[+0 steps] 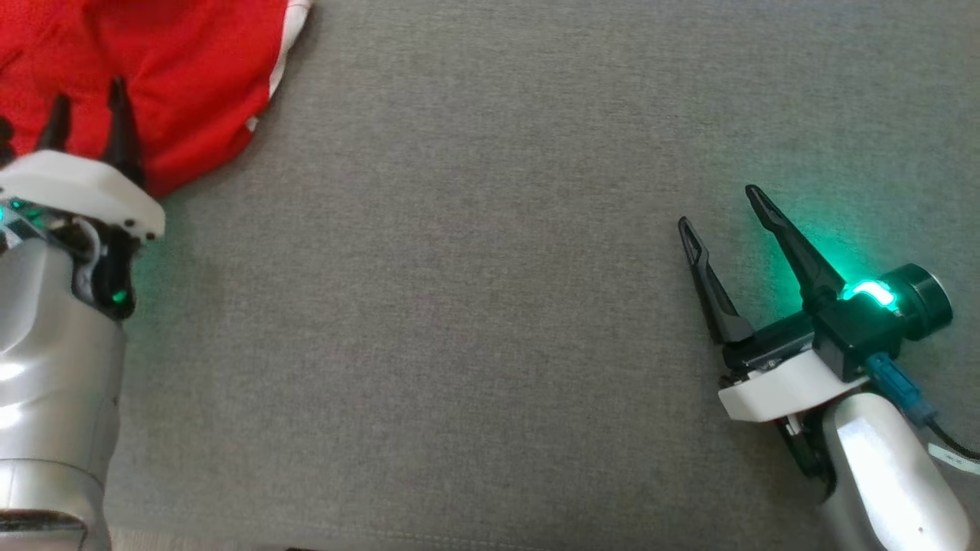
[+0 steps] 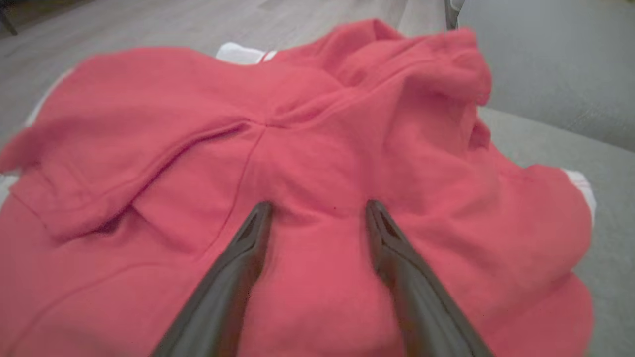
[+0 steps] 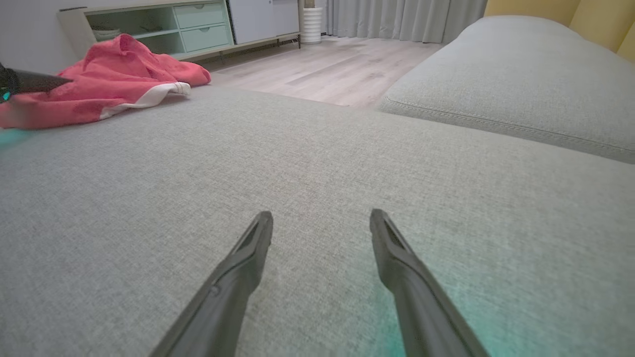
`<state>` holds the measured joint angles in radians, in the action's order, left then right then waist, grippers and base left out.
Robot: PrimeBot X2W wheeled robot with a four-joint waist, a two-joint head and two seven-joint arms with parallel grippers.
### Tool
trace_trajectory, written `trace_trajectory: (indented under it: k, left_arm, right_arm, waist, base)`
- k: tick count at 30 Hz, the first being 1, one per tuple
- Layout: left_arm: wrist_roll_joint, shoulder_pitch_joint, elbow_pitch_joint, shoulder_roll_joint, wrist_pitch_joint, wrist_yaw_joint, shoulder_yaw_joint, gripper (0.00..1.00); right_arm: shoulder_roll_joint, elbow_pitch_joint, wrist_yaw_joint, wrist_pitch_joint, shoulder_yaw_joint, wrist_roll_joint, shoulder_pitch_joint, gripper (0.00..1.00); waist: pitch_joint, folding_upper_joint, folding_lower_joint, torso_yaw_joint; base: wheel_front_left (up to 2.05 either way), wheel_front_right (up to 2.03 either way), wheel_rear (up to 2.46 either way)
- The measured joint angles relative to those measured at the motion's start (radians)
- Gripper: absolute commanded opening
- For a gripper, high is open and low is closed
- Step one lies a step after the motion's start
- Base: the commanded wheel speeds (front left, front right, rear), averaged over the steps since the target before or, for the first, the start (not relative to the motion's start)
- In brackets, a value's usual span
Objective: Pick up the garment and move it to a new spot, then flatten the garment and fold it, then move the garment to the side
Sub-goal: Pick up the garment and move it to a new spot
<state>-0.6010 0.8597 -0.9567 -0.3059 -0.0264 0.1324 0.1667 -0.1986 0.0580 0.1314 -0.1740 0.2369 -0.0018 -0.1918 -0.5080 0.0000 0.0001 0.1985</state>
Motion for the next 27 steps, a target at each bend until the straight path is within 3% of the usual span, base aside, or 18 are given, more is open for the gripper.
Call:
trace_trajectory:
  k: [1, 2, 8, 16, 21, 27]
  left_arm:
    - [-0.006, 0.003, -0.017, -0.002, 0.000, 0.000, 0.018, 0.40]
    - [-0.009, 0.006, -0.029, -0.006, -0.003, 0.000, 0.033, 0.00]
    - [-0.050, 0.017, -0.063, -0.041, -0.069, 0.000, 0.075, 0.00]
    - [-0.067, 0.023, -0.010, -0.175, -0.132, 0.000, 0.126, 0.00]
    - [-0.109, 0.030, 0.194, -0.252, -0.092, 0.000, 0.177, 0.00]
    - [-0.226, -0.083, 0.582, -0.347, 0.053, 0.000, 0.216, 0.00]
  right_arm:
    - [0.000, -0.003, 0.000, 0.005, 0.000, 0.000, 0.001, 1.00]
    - [0.000, -0.004, 0.000, 0.007, 0.000, 0.000, 0.002, 1.00]
    - [0.003, 0.010, 0.000, 0.006, -0.005, -0.008, 0.015, 1.00]
    - [0.057, 0.098, 0.000, -0.043, 0.015, 0.023, 0.042, 1.00]
    - [0.086, 0.158, 0.000, -0.066, 0.027, 0.052, 0.042, 1.00]
    - [0.113, 0.193, 0.000, -0.074, 0.044, 0.081, 0.056, 1.00]
  waist:
    - [-0.001, 0.0000, 0.0000, -0.004]
    - [0.000, 0.0000, 0.0000, -0.007]
    - [0.031, 0.0000, -0.0001, -0.012]
    - [0.142, 0.0000, -0.0002, -0.022]
    - [0.230, 0.0001, -0.0003, -0.039]
    - [0.329, 0.0001, -0.0005, -0.080]
  base:
    - [0.00, 0.00, 0.00]
    - [0.00, 0.00, 0.00]
    - [0.00, 0.00, 0.00]
    - [0.00, 0.00, 0.00]
    - [0.00, 0.00, 0.00]
    - [0.00, 0.00, 0.00]
